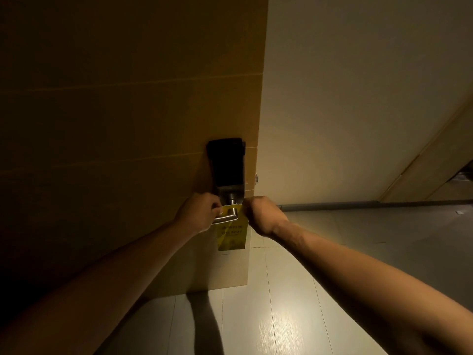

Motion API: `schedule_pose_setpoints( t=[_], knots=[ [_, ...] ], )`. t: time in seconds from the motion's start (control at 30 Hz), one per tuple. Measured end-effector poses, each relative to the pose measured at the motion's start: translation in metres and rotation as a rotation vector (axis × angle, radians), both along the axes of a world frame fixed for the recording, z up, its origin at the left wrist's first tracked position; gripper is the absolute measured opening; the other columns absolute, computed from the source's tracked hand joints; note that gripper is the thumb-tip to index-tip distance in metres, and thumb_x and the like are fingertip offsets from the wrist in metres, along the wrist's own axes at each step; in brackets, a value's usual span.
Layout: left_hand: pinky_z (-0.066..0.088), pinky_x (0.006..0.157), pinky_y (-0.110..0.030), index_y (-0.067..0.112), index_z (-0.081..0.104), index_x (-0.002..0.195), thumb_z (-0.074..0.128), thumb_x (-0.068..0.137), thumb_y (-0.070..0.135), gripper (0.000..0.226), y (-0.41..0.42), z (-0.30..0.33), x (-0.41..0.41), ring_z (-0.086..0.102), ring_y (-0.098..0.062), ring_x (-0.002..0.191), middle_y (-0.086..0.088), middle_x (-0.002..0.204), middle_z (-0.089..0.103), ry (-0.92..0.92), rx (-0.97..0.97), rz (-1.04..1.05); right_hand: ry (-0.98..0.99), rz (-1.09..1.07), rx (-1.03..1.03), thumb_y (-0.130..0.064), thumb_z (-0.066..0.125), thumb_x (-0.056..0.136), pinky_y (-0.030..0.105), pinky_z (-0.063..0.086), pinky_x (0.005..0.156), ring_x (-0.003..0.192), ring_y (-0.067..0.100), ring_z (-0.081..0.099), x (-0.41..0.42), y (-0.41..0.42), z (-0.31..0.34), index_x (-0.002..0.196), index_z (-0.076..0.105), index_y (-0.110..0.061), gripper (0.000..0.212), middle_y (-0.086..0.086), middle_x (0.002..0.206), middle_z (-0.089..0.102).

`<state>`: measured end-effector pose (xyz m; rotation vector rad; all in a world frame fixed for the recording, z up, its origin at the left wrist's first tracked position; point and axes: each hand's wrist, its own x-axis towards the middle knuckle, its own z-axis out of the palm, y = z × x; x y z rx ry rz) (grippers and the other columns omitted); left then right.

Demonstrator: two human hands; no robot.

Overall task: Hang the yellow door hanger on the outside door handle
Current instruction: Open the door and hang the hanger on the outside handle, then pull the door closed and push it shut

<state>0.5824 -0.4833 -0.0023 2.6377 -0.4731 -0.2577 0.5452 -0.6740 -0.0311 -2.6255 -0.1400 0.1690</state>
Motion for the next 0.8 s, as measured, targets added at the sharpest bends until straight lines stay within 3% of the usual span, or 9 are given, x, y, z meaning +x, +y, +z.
schedule_pose_setpoints(
  t=[0.13, 0.2, 0.33, 0.43, 0.57, 0.63, 0.8],
  knots=[
    [0.051, 0.067, -0.033, 0.016, 0.072, 0.097, 0.062, 0.091, 0.028, 0.017, -0.002, 0.004, -0.005, 0.065, -0.018, 0.078, -0.005, 0.091, 0.073, -0.013, 0.020, 0.022, -0.007, 0.014, 0.026, -0.019, 0.060, 0.096, 0.030, 0.054, 0.076, 0.088, 0.019, 0.065, 0.005, -0.004, -0.003, 0.097, 0.063, -0.018, 0.003, 0.003, 0.099, 0.068],
    [0.053, 0.068, -0.036, 0.017, 0.072, 0.094, 0.063, 0.090, 0.033, 0.018, -0.001, 0.007, -0.009, 0.065, -0.018, 0.073, -0.004, 0.086, 0.072, -0.014, 0.041, 0.035, -0.019, 0.018, 0.041, -0.022, 0.061, 0.096, 0.034, 0.056, 0.081, 0.092, 0.020, 0.065, 0.005, -0.007, -0.001, 0.106, 0.063, -0.016, 0.012, 0.004, 0.106, 0.067],
    [0.047, 0.056, -0.032, 0.018, 0.068, 0.081, 0.060, 0.090, 0.042, 0.026, 0.004, 0.027, -0.010, 0.060, -0.017, 0.059, -0.002, 0.068, 0.065, -0.082, 0.120, 0.074, -0.047, -0.002, 0.003, -0.033, 0.060, 0.093, 0.036, 0.056, 0.085, 0.096, 0.019, 0.063, 0.006, -0.018, 0.014, 0.113, 0.063, -0.019, 0.024, 0.002, 0.112, 0.064],
    [0.033, 0.047, -0.026, 0.019, 0.064, 0.078, 0.056, 0.091, 0.044, 0.030, 0.009, 0.068, -0.005, 0.050, -0.011, 0.052, 0.005, 0.059, 0.053, -0.194, 0.113, 0.129, -0.152, -0.052, -0.045, -0.046, 0.054, 0.090, 0.029, 0.052, 0.076, 0.087, 0.013, 0.060, 0.015, -0.027, 0.056, 0.103, 0.066, -0.023, 0.030, -0.002, 0.105, 0.061],
    [0.041, 0.052, -0.030, 0.018, 0.059, 0.072, 0.055, 0.091, 0.044, 0.033, 0.018, 0.131, -0.004, 0.054, -0.018, 0.055, 0.001, 0.061, 0.054, -0.326, 0.078, 0.149, -0.354, -0.165, -0.063, -0.062, 0.042, 0.090, 0.023, 0.042, 0.059, 0.069, 0.005, 0.054, 0.024, -0.027, 0.128, 0.080, 0.066, -0.024, 0.046, -0.005, 0.094, 0.057],
    [0.042, 0.051, -0.031, 0.018, 0.058, 0.072, 0.055, 0.089, 0.044, 0.032, 0.022, 0.153, -0.004, 0.056, -0.019, 0.055, 0.000, 0.063, 0.057, -0.360, 0.068, 0.147, -0.440, -0.209, -0.048, -0.066, 0.038, 0.090, 0.028, 0.045, 0.063, 0.074, 0.010, 0.056, 0.029, -0.025, 0.155, 0.095, 0.064, -0.022, 0.051, -0.002, 0.101, 0.060],
    [0.044, 0.053, -0.032, 0.018, 0.058, 0.075, 0.056, 0.089, 0.042, 0.029, 0.030, 0.199, -0.018, 0.059, -0.020, 0.061, 0.000, 0.070, 0.060, -0.441, 0.075, 0.158, -0.601, -0.228, 0.058, -0.066, 0.040, 0.091, 0.041, 0.055, 0.087, 0.107, 0.022, 0.062, 0.036, -0.020, 0.213, 0.133, 0.050, -0.017, 0.066, 0.005, 0.131, 0.059]
  ],
)
